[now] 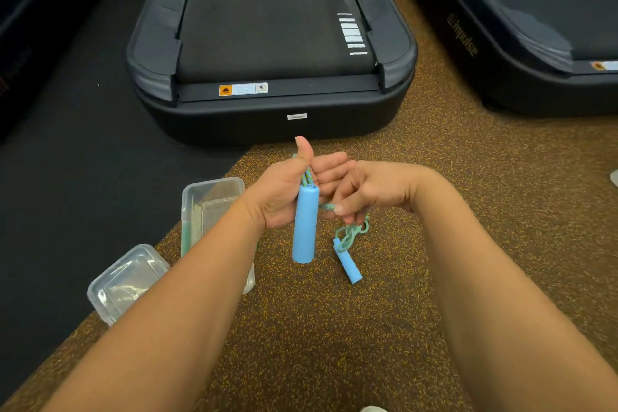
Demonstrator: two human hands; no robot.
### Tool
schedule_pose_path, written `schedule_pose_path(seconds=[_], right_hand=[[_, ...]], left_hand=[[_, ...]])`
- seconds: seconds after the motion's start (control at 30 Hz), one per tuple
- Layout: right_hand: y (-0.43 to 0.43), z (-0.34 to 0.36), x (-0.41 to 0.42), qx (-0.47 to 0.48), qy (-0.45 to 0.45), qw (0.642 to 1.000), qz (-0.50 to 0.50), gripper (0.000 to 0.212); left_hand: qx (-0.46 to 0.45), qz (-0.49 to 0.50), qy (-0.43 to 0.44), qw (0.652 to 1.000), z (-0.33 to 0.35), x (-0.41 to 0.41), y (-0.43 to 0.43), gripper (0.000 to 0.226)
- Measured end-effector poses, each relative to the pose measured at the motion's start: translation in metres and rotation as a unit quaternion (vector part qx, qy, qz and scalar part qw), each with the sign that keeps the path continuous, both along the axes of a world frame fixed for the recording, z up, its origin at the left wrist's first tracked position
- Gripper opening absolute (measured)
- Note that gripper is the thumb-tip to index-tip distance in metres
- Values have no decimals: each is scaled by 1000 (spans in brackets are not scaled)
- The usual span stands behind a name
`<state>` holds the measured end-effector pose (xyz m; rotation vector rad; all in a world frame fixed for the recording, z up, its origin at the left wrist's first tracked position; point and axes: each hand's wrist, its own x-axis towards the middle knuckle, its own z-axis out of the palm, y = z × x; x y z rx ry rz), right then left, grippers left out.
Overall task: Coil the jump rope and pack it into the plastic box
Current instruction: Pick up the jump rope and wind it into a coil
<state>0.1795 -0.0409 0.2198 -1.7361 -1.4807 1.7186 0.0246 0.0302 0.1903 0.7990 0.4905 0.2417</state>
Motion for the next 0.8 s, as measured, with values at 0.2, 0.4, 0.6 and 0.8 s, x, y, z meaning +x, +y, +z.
schedule_pose_path(seconds=[0.2, 0.4, 0.6, 0.8], right_hand=[[8, 32, 0, 71, -131, 988, 36, 9], [9, 32, 5, 136, -157, 978, 12, 14], [12, 14, 3, 189, -93, 976, -59, 7], [9, -8, 1, 195, 82, 963, -164, 16]], left_hand=[[54, -51, 61, 995, -2, 3, -11, 62], [-5, -76, 29, 997, -4, 5, -18, 81], [-4, -126, 19, 992, -5, 1, -14, 87], [4, -153, -9, 988, 0, -3, -8, 83]])
